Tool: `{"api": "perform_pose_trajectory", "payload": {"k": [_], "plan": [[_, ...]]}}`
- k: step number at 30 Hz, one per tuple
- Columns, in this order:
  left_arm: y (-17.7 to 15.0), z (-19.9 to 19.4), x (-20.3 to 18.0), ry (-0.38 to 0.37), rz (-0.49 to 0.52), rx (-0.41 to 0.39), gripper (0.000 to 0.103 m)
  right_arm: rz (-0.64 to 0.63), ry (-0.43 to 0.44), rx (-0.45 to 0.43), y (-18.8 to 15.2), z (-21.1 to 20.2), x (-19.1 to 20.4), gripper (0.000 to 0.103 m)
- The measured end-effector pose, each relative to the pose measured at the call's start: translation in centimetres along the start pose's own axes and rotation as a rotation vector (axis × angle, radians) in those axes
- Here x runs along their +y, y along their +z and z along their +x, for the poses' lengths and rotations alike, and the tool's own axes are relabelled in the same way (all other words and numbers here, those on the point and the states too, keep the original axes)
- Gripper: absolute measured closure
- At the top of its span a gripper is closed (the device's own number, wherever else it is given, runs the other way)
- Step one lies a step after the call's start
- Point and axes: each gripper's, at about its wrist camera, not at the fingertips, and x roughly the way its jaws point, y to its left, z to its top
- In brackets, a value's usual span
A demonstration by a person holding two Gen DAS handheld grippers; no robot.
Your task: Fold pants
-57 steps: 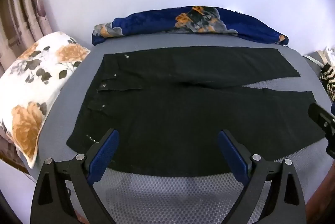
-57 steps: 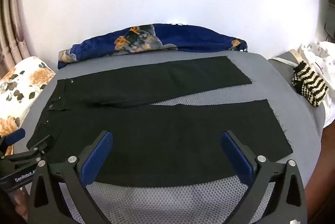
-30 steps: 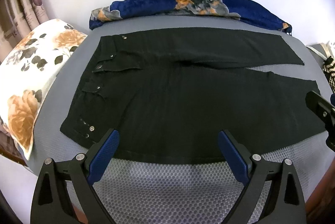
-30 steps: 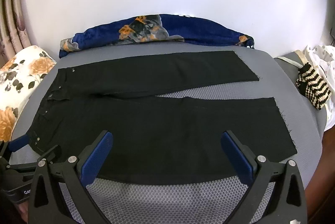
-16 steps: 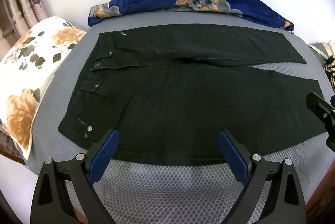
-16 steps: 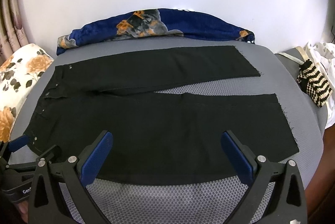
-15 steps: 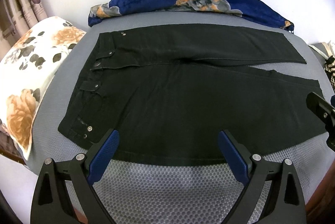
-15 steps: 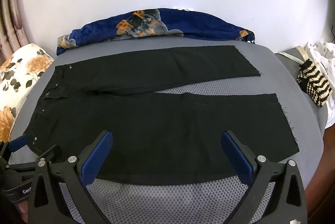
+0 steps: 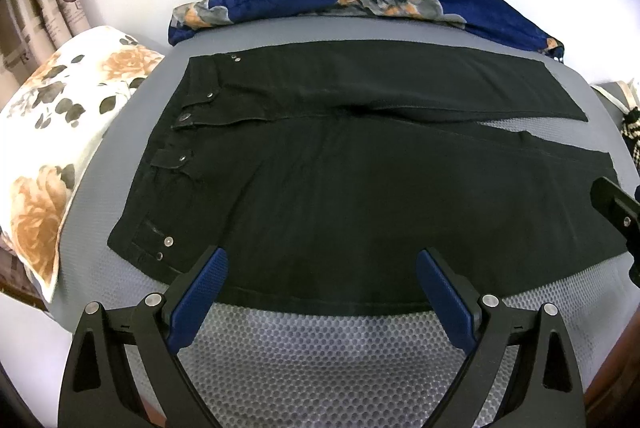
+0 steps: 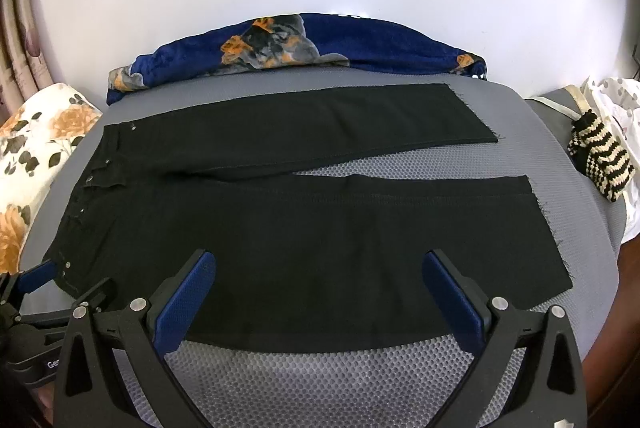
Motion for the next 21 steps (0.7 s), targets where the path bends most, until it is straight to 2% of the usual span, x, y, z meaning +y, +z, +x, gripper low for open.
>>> {"api": "perform_pose_trajectory", "payload": {"k": [21], "plan": [[0.16,-0.05,0.01,0.0,-0.012,-0.007,0.008,-0.002,-0.001,0.003,0.04,-0.05,-0.09,0.0]]}}
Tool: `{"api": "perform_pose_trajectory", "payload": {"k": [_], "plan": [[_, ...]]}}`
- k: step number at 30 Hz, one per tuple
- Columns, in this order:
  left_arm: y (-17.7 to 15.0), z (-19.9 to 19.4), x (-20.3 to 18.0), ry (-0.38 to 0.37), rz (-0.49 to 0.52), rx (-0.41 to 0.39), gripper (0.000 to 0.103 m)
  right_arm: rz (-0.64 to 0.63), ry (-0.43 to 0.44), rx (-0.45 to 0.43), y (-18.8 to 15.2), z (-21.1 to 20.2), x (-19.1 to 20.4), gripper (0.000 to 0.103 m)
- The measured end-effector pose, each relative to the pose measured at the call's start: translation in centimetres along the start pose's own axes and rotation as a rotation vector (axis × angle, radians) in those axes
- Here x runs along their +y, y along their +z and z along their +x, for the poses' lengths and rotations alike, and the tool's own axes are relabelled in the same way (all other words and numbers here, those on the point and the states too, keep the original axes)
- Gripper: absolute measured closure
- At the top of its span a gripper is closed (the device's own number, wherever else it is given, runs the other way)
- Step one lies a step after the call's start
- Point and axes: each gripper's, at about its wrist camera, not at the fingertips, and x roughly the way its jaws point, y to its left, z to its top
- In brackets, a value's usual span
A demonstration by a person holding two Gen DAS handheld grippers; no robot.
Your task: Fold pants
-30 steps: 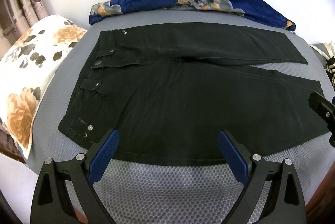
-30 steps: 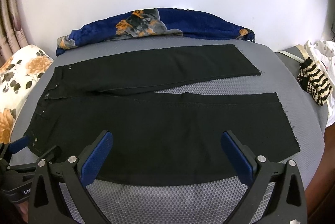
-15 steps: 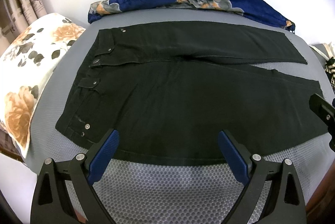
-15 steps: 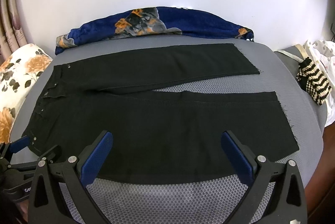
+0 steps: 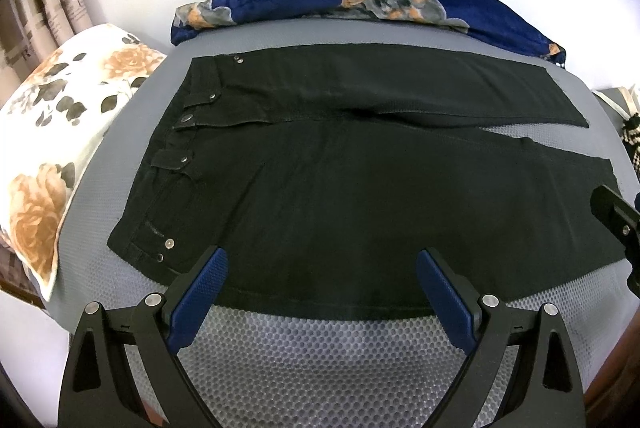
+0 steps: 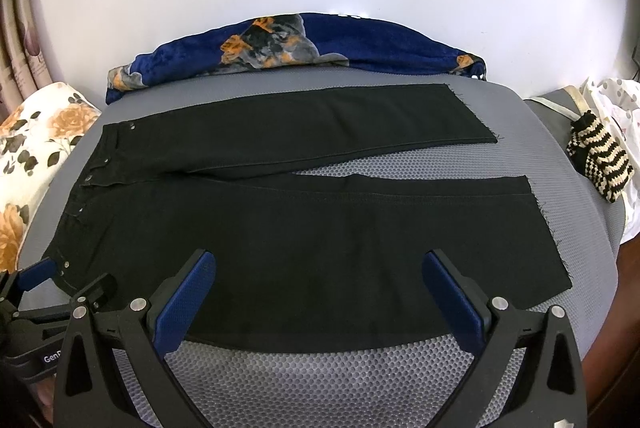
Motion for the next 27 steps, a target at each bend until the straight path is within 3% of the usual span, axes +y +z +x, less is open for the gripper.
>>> {"api": "perform_pose_trajectory", "payload": {"k": [27], "plan": [[1.4,0.7,0.7,-0.011,-0.011,-0.001,0.008,0.016,-0.003,-0.001,0.7,0.5,-0.2,0.0]]}}
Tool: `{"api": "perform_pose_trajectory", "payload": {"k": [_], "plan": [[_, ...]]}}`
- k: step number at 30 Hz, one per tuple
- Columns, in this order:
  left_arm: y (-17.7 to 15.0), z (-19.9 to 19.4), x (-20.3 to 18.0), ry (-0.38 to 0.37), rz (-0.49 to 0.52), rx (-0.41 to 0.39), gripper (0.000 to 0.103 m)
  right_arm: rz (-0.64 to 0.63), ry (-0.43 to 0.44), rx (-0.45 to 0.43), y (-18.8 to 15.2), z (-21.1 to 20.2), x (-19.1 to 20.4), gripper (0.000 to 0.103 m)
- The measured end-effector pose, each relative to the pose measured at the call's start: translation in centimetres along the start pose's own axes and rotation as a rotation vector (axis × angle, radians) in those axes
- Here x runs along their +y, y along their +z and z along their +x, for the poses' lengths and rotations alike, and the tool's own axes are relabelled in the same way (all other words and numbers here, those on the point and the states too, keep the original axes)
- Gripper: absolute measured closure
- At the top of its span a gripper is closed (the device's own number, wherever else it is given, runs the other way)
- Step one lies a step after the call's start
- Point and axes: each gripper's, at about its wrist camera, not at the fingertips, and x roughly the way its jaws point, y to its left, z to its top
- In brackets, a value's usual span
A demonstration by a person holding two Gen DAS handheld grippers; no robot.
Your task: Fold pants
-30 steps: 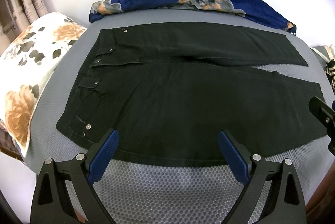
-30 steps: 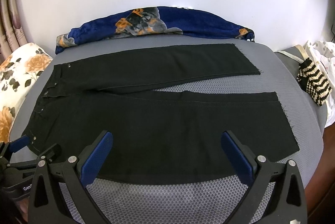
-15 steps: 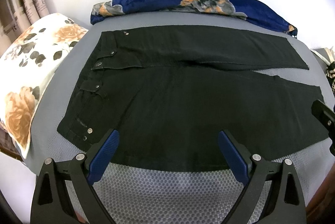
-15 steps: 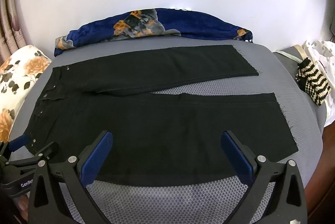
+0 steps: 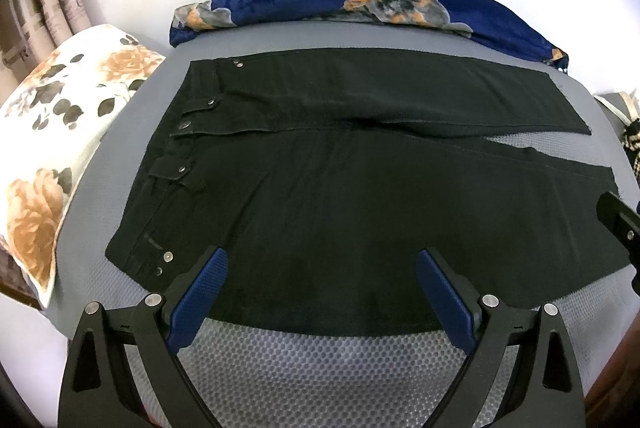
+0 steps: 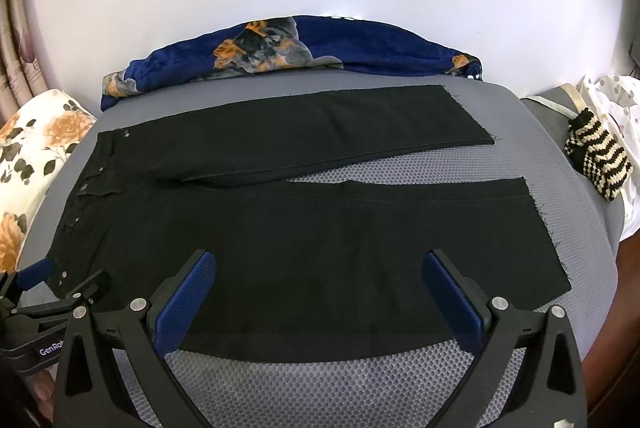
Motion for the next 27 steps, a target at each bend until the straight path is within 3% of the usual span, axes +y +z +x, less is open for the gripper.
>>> {"api": "perform_pose_trajectory", "payload": {"k": [8,14,19,22,24,27], "plan": [[3.2,1.0,3.3,-0.042,-0.062,-0.019,0.008,0.003,0.034,0.025,1.3,1.5,-0.3,0.0],[7.9,2.7,9.9,-0.026,-0.154,-0.052,0.009,-0.008,0.08,0.037,3.3,3.0,0.2,0.0],[11.7,5.2,16.1,-0.089,-0.256,-0.064,0.021,-0.038,0.133,0.013,5.4,4.0,1.5,0.0],[13.9,7.6,19.5,-0.166,-0.312,-0.045,0.035,-0.039,0.19,0.019,6.7,5.1,2.2,0.0],[15.2,9.6,21.4,-0.23,-0.331,-0.025,0.051,-0.015,0.236,0.04,7.4,6.0,2.5,0.0],[16.9,13.0,23.6,-0.326,-0.359,0.016,0.066,0.053,0.302,0.085,8.3,7.7,2.7,0.0]]}}
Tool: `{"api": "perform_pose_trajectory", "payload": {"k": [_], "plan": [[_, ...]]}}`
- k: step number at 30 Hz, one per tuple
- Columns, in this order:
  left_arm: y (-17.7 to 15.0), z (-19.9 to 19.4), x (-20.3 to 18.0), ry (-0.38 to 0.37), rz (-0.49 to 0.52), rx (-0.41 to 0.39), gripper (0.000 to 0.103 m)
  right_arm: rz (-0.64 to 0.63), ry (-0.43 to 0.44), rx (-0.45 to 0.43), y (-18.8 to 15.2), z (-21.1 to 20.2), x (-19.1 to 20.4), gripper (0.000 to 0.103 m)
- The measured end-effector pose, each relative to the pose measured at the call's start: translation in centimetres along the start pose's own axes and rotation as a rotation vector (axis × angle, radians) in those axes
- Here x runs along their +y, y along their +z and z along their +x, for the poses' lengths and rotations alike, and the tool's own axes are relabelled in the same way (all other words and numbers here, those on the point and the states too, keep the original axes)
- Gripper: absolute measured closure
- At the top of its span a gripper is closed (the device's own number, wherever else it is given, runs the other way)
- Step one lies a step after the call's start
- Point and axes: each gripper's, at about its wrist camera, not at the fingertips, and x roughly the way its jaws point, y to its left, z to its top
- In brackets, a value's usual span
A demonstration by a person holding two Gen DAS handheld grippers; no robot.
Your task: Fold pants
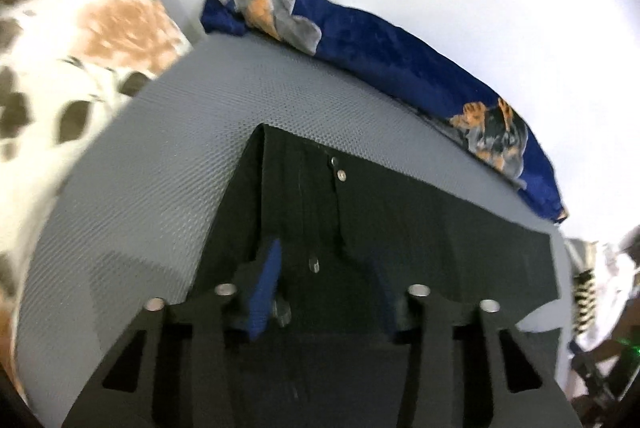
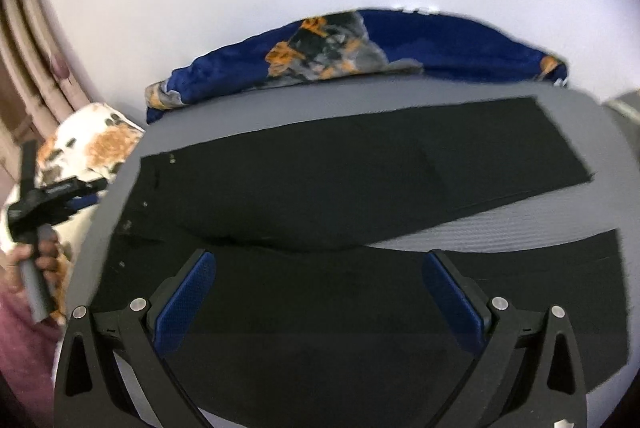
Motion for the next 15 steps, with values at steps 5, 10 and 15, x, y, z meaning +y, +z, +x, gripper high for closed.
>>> {"api": "perform_pose_trajectory", "payload": {"k": [5,10,15], "plan": [[3.1,4.4,3.8,-0.117,-0.089,0.093,0.071,0.076,0.005,0.039,1.0,2.6,-0.4,0.0],[5.0,7.1,6.3,-0.16,-0.146,0.124,0.071,0.047,-0.04,0.074,1.7,4.7,0.3,0.0],[6.1,8.9,7.3,-0.223,-0.175,0.157,0.071,0.037,-0.056,0.105,2.1,6.5,0.8,0.0]]}}
